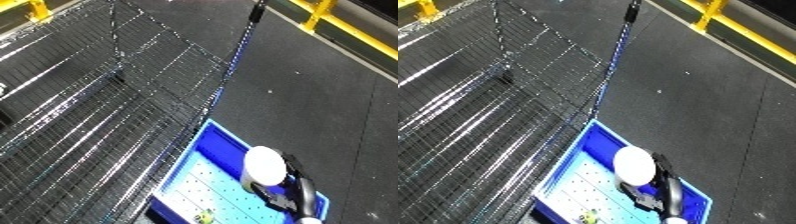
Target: Pick up the object and place it into the box
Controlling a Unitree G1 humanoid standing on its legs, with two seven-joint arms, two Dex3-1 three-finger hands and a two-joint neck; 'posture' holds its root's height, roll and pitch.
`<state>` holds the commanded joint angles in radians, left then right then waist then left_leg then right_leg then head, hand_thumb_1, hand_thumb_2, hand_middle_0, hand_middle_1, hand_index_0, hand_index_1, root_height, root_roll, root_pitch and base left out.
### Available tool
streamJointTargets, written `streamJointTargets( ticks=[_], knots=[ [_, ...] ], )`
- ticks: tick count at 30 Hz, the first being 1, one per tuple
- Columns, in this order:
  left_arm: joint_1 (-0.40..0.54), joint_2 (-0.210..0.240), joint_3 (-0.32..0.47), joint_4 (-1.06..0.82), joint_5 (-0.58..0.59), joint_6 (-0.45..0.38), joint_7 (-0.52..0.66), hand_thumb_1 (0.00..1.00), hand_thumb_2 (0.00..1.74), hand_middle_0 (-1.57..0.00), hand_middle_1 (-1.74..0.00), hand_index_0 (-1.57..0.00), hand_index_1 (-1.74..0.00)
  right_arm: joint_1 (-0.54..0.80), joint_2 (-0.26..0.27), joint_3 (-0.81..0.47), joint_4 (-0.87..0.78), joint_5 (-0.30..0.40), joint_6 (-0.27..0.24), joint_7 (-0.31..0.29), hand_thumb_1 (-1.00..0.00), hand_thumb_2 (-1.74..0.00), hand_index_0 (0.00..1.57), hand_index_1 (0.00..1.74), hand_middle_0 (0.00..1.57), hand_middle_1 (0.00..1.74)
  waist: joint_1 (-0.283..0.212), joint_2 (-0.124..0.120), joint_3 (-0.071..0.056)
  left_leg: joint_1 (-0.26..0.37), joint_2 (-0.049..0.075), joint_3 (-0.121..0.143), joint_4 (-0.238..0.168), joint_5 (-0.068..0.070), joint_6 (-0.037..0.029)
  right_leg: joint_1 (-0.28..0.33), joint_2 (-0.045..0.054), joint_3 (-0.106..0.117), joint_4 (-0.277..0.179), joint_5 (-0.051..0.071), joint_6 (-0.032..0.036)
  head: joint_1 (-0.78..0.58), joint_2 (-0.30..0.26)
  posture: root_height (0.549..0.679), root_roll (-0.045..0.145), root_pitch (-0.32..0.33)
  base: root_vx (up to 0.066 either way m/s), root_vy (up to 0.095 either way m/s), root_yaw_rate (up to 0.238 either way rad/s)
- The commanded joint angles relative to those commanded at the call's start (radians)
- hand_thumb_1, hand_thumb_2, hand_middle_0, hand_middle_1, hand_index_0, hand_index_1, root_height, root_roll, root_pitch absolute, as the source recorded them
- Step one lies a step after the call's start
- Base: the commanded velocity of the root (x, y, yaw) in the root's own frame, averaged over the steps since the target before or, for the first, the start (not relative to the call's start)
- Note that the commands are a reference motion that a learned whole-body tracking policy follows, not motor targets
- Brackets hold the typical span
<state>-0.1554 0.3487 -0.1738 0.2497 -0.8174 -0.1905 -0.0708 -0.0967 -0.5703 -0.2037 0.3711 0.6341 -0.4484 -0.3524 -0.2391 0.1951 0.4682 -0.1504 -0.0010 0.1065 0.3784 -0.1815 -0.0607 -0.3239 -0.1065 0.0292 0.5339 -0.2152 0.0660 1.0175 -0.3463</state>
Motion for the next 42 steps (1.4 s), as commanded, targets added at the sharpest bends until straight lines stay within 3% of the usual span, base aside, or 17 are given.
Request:
streamJointTargets(
  ticks=[6, 17, 22, 27, 34, 42],
  knots=[
    [0.000, -0.003, -0.001, 0.004, -0.002, 0.001, -0.001, 1.00, 1.74, -1.57, -1.74, -1.57, -1.74, 0.002, 0.000, -0.002, -0.001, -0.006, 0.006, -0.006, 0.00, 0.00, 0.00, 0.00, 0.00, 0.00, 0.000, 0.002, 0.001, -0.002, -0.001, -0.005, -0.002, 0.006, -0.0026, -0.003, 0.0057, -0.003, 0.009, -0.006, -0.0051, 0.003, -0.004, 0.666, 0.109, 0.024, 0.005, -0.002, 0.032],
    [0.010, -0.008, 0.001, 0.001, -0.005, 0.001, -0.003, 1.00, 1.74, -1.57, -1.74, -1.57, -1.74, 0.019, 0.007, -0.002, -0.023, -0.030, 0.014, 0.013, 0.00, 0.00, 0.00, 0.00, 0.00, 0.00, 0.005, 0.003, -0.002, -0.001, 0.000, -0.012, -0.003, 0.016, -0.0061, 0.006, 0.0065, -0.008, 0.016, -0.012, -0.0105, -0.033, -0.036, 0.666, 0.109, 0.018, 0.016, 0.007, 0.029],
    [0.017, -0.012, 0.003, -0.004, -0.003, 0.006, -0.008, 1.00, 1.74, -1.57, -1.74, -1.57, -1.74, 0.018, 0.013, 0.020, -0.081, -0.087, 0.025, 0.042, 0.00, 0.00, 0.00, 0.00, 0.00, 0.00, 0.020, -0.006, -0.008, 0.002, -0.003, -0.021, -0.004, 0.017, -0.0061, 0.017, 0.0053, -0.015, 0.020, -0.018, -0.0147, -0.081, -0.064, 0.666, 0.109, 0.010, 0.010, -0.007, 0.111],
    [0.015, -0.019, 0.004, -0.009, 0.002, 0.019, -0.003, 1.00, 1.74, -1.57, -1.74, -1.57, -1.74, 0.000, 0.026, 0.062, -0.184, -0.151, 0.052, 0.075, 0.00, 0.00, 0.00, 0.00, 0.00, 0.00, 0.042, -0.027, -0.013, 0.001, -0.003, -0.035, -0.008, 0.023, -0.0042, 0.025, 0.0070, -0.020, 0.021, -0.020, -0.0156, -0.155, -0.088, 0.666, 0.105, 0.004, 0.001, -0.017, 0.132],
    [0.024, -0.025, 0.010, -0.007, 0.008, 0.022, 0.000, 1.00, 1.74, -1.57, -1.74, -1.57, -1.74, -0.022, 0.050, 0.087, -0.265, -0.174, 0.071, 0.124, 0.00, 0.00, 0.00, 0.00, 0.00, 0.00, 0.074, -0.052, -0.015, -0.002, -0.001, -0.052, -0.011, 0.027, -0.0027, 0.039, 0.0065, -0.029, 0.015, -0.018, -0.0165, -0.252, -0.126, 0.666, 0.099, -0.004, 0.018, -0.021, 0.094],
    [0.040, -0.005, 0.026, -0.020, 0.032, 0.050, -0.014, 1.00, 1.74, -1.57, -1.74, -1.57, -1.74, -0.052, 0.095, 0.137, -0.333, -0.188, 0.103, 0.192, 0.00, 0.00, 0.00, 0.00, 0.00, 0.00, 0.138, -0.109, -0.016, -0.018, 0.005, -0.085, 0.022, 0.020, -0.0001, 0.073, 0.0017, -0.061, 0.017, -0.020, -0.0250, -0.483, -0.146, 0.667, 0.091, -0.027, 0.021, -0.072, 0.155]
  ],
)
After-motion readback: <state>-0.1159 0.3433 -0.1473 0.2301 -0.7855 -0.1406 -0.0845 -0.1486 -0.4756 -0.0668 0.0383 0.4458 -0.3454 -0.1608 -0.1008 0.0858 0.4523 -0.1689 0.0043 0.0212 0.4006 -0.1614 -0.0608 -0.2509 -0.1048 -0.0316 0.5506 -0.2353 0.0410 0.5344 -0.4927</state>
